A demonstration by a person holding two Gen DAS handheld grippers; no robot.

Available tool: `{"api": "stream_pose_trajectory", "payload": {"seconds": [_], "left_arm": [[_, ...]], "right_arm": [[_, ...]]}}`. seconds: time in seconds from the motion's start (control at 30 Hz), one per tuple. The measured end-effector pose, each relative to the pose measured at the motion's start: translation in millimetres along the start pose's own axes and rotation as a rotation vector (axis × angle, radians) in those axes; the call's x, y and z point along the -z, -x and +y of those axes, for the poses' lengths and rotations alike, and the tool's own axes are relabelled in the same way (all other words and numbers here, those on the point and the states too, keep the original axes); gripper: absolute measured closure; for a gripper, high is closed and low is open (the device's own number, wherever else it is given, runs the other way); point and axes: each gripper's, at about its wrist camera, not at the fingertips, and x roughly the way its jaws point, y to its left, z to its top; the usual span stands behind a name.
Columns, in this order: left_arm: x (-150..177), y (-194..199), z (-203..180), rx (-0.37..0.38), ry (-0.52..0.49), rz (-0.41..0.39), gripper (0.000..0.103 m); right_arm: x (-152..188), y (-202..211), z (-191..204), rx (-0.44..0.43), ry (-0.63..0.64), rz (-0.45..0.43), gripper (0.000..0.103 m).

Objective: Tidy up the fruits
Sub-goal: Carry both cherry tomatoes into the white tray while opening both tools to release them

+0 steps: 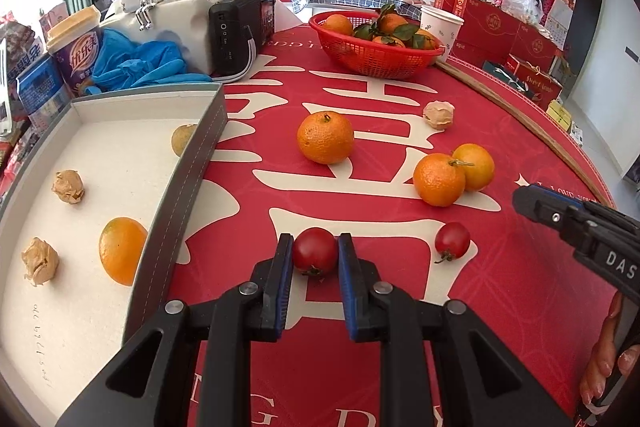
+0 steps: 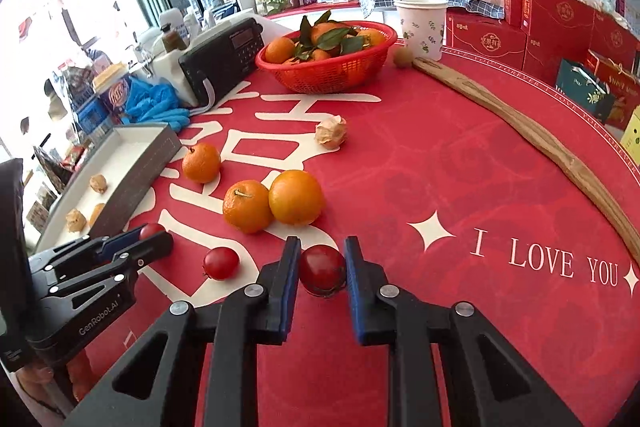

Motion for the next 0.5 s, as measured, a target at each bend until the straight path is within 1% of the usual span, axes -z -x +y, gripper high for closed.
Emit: {"api": "stream_pose_trajectory", "payload": {"seconds": [0.13,0.33,0.5], "left_arm": [[1,4,0,-0.007,0.000,-0.016,0.079],[-2,13,-4,-0.027,-0.019,-0.064,0.079],[-6,22,3,-0.035,0.005,-0.098,0.079]], "right_arm": [[-1,10,-8,-0.001,-0.024,-0.032,0.080],[-3,8,-10,-0.029,-0.053,-0.021,0.080],[-2,10,-11,-0.040,-0.057,-0.026,0.080]]}}
